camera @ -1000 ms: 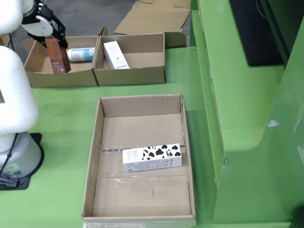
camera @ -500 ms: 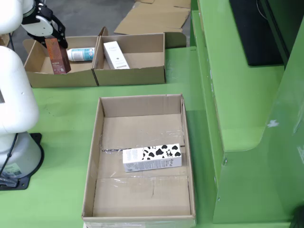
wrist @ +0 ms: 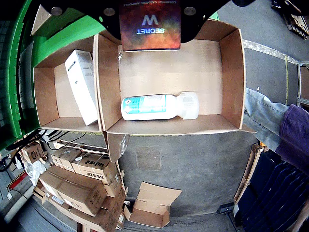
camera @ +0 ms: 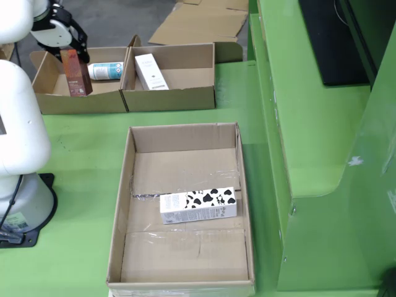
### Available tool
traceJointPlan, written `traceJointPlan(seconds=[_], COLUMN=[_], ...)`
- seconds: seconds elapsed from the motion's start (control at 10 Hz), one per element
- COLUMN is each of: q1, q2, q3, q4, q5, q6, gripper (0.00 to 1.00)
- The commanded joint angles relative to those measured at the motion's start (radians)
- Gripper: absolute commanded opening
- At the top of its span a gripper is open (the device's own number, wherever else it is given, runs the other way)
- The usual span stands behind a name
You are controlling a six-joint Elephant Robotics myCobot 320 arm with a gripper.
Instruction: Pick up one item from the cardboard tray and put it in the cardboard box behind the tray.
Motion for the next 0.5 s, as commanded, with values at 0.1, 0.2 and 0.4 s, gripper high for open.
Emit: traceJointPlan(seconds=[0.1, 0.2, 0.4], q1=[-0.123, -0.158, -0.189], q2=[-0.218, -0.323, -0.503], q3=[0.395, 0.577, 0.905], q4=[-0.152, -0.233, -0.379], q5=[0.022, 0.046, 0.064], q6=[-0.113, -0.117, -0.152], gripper=[0.0, 0.0, 0.0])
